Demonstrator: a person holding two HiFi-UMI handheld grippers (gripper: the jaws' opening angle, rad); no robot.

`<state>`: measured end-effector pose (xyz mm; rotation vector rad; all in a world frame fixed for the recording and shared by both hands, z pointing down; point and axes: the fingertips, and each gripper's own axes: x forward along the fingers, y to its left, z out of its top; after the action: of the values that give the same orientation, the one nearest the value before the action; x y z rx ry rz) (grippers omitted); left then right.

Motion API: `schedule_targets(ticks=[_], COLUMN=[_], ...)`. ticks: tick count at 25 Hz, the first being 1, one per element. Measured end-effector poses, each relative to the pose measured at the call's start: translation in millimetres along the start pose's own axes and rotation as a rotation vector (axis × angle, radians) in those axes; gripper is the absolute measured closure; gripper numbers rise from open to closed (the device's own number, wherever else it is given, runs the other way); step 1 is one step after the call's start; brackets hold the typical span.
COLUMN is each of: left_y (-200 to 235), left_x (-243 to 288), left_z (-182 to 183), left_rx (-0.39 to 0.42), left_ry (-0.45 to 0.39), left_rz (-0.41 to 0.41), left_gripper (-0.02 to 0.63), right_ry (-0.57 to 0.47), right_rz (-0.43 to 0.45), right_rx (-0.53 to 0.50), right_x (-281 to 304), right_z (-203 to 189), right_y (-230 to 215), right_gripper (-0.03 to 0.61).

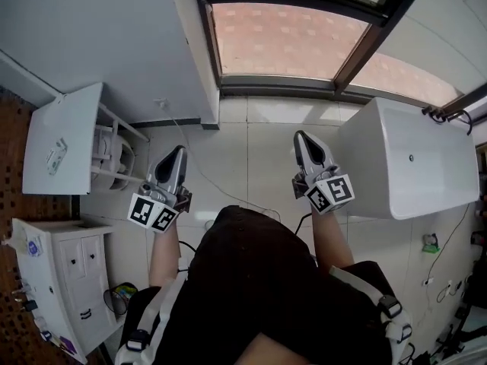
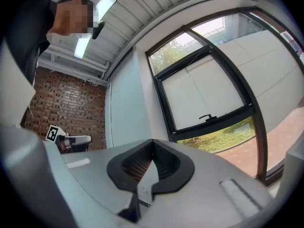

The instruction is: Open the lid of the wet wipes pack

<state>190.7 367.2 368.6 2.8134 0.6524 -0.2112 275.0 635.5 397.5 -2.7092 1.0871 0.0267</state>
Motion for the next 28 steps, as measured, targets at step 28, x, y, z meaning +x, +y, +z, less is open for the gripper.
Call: schedule_targets(ticks=[28], left_y=[134.7], left_x=[-237.7], left_z=[62.2], left_rx=[0.111], left_ry=[-0.034], left_rz=[0.467], left_gripper=[0.614], right_ry=[0.082], right_rz=[0.573], right_rx=[-0.026], right_x=[162.2], right_z=[-61.7], right_y=[270.5], right_gripper=[0.574])
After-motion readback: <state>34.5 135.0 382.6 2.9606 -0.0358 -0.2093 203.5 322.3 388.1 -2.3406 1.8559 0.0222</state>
